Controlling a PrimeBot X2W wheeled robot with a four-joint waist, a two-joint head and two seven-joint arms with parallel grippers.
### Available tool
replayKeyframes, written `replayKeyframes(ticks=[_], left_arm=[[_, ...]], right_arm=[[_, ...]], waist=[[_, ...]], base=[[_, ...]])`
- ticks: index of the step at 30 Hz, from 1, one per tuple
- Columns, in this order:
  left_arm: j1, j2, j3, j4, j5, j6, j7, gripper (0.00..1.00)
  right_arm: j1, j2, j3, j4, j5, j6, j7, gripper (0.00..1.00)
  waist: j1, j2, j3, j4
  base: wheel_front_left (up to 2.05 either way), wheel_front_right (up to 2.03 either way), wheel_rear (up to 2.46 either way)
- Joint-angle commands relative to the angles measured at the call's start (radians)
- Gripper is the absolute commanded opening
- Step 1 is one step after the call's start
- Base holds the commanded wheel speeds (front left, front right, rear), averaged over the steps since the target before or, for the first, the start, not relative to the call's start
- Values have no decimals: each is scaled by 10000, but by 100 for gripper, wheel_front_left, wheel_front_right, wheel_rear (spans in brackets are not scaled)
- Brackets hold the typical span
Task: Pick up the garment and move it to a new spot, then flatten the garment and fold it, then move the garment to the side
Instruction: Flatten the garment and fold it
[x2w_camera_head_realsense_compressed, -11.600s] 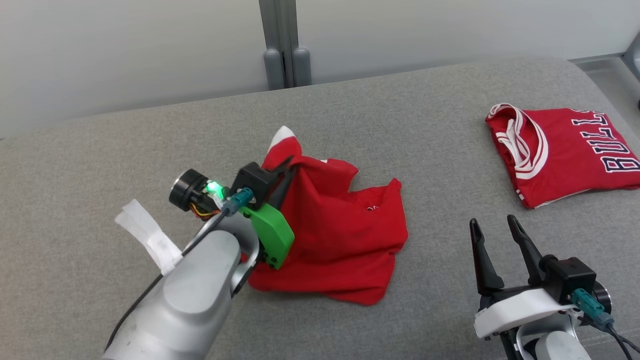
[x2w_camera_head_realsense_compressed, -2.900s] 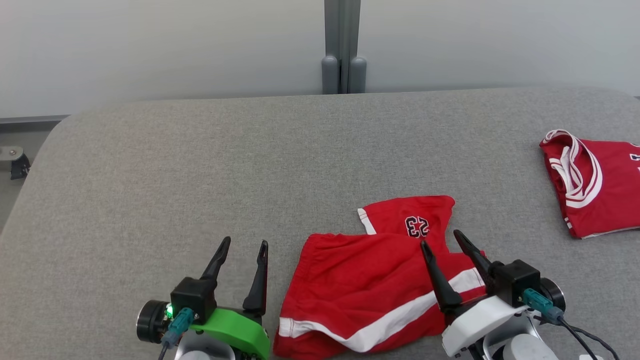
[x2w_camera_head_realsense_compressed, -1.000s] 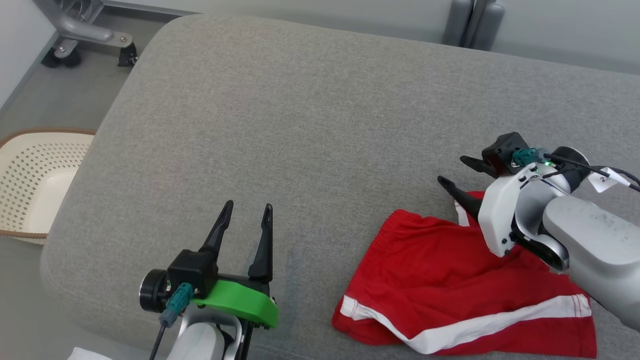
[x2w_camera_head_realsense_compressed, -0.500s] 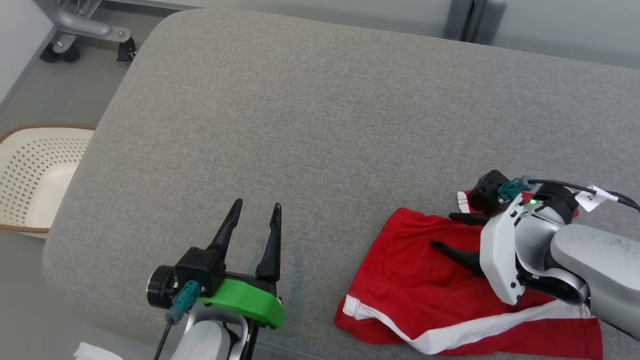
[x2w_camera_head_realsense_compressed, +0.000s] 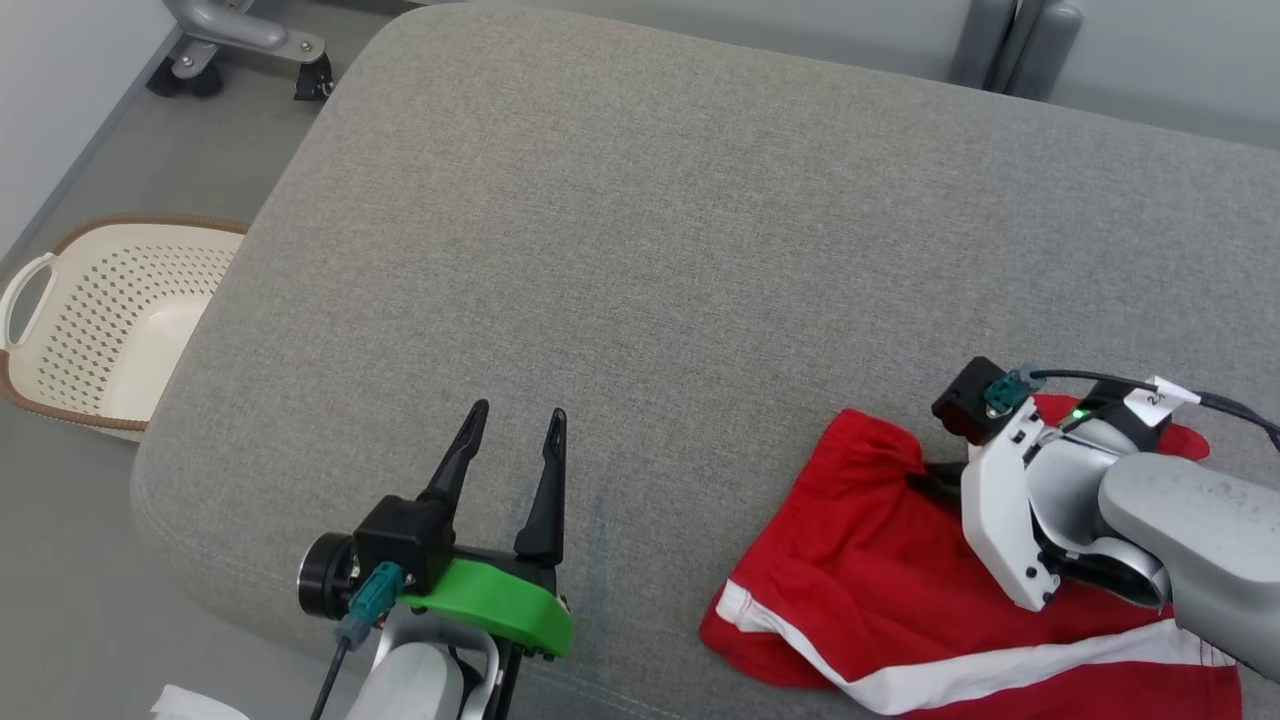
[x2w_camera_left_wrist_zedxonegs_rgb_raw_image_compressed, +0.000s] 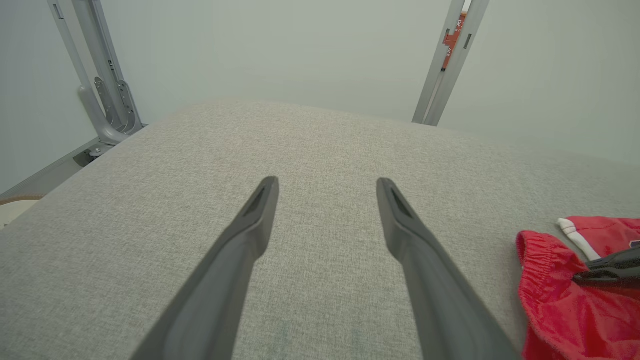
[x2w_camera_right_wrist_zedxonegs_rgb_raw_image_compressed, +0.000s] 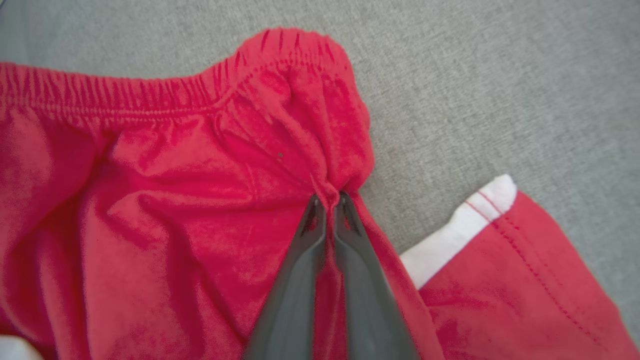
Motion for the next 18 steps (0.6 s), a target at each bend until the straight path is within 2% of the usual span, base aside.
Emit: replayKeyframes(ticks=[1,10,18], left_arm=[[-37,21,4,-4,-68,75,-1,100],[-134,21,-118,3,-110,57,-1,100],[-297,19,-204,-5,-139,65,-1,100]], right_arm=[[-204,25,-15,235,-125,-21,-191,0],[-1523,711,-14,2140,-683,-19,-1871,0],[-2494,1761,-10,3889,-1769,-19,-3064,0]], waist=[[0,0,13,-3],[0,0,156,36],[0,0,360,88]], base=[[0,0,0],[0,0,0],[0,0,0]])
